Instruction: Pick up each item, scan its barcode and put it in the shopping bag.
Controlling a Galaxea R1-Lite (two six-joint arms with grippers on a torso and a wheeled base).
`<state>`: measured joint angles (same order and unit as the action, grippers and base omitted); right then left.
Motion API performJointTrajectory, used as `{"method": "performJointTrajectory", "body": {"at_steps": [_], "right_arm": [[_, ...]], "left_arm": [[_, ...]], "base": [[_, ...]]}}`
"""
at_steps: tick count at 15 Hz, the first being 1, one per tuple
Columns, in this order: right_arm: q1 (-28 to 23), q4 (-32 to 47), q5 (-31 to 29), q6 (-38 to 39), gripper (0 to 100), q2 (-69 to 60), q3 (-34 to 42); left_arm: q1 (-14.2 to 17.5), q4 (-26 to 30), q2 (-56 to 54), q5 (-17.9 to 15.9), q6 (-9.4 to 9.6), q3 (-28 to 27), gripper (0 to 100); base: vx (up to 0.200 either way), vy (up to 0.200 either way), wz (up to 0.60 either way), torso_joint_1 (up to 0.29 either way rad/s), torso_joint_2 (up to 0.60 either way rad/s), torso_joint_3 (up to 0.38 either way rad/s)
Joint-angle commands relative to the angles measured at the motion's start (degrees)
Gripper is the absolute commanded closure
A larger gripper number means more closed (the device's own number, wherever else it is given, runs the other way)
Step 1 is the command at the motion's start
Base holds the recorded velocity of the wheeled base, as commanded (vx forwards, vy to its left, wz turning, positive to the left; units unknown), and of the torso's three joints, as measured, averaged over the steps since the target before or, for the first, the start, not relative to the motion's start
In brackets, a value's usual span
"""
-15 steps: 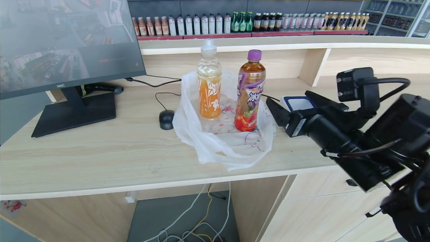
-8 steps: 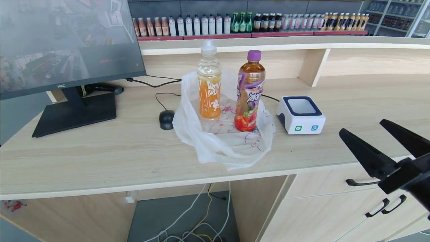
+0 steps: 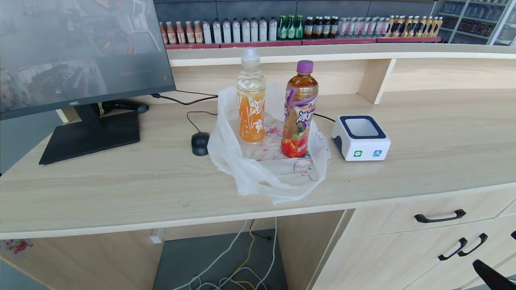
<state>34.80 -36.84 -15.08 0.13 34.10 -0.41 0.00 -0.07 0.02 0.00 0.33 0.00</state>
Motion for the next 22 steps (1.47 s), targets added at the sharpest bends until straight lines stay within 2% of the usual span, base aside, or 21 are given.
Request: {"method": "performJointTrajectory", "body": {"at_steps": [1, 3, 8, 9, 10, 12, 13, 15, 19, 21, 22], "right_arm": [[0.1, 29.7, 5.9, -2.7, 0, -30.1, -2.3], [0.0, 33.9, 9.4, -5.2, 0, -34.1, -1.2], [-3.7, 36.4, 10.9, -5.5, 0, -33.4, -0.6], [-6.7, 37.3, 10.8, -4.5, 0, -31.9, -1.0], [-13.6, 37.6, 10.8, -4.3, 0, -29.3, -1.1], [-23.6, 37.7, 10.9, -4.4, 0, -26.5, -1.1], [-26.5, 37.6, 10.9, -4.3, 0, -25.7, -1.1], [-29.4, 37.6, 10.9, -4.1, 0, -28.6, -1.1], [-30.1, 35.8, 7.5, -2.7, 0, -28.8, -0.5], [-36.7, 36.1, 7.9, -2.7, 0, -29.9, -0.6], [-36.9, 35.8, 8.0, -2.9, 0, -30.4, -0.5]], "left_arm": [[0.0, 0.0, 0.0, 0.0, 0.02, 0.0, 0], [0.0, 0.0, 0.0, 0.0, -0.07, 0.0, 0], [0.0, 0.0, 0.0, 0.0, -0.07, 0.0, 0], [0.0, 0.0, 0.0, 0.0, -0.07, 0.0, 0], [0.1, 0.0, 0.0, 0.1, -0.07, 0.0, 0], [0.0, 0.0, 0.0, 0.0, -0.07, 0.0, 0], [0.1, 0.0, 0.0, 0.0, -0.07, 0.0, 0], [0.0, 0.0, 0.0, 0.0, 0.02, 0.0, 0], [0.0, 0.0, 0.0, 0.1, -0.07, 0.0, 0], [0.0, 0.0, 0.0, 0.0, -0.07, 0.0, 0], [0.0, 0.0, 0.0, 0.1, -0.07, 0.0, 0]], "base": [[0.0, 0.0, 0.0, 0.0, 0.0, 0.0], [0.0, 0.0, 0.0, 0.0, 0.0, 0.0], [0.0, 0.0, 0.0, 0.0, 0.0, 0.0], [0.0, 0.0, 0.0, 0.0, 0.0, 0.0], [0.0, 0.0, 0.0, 0.0, 0.0, 0.0], [0.0, 0.0, 0.0, 0.0, 0.0, 0.0], [0.0, 0.0, 0.0, 0.0, 0.0, 0.0], [0.0, 0.0, 0.0, 0.0, 0.0, 0.0], [0.0, 0.0, 0.0, 0.0, 0.0, 0.0], [0.0, 0.0, 0.0, 0.0, 0.0, 0.0], [0.0, 0.0, 0.0, 0.0, 0.0, 0.0]]}}
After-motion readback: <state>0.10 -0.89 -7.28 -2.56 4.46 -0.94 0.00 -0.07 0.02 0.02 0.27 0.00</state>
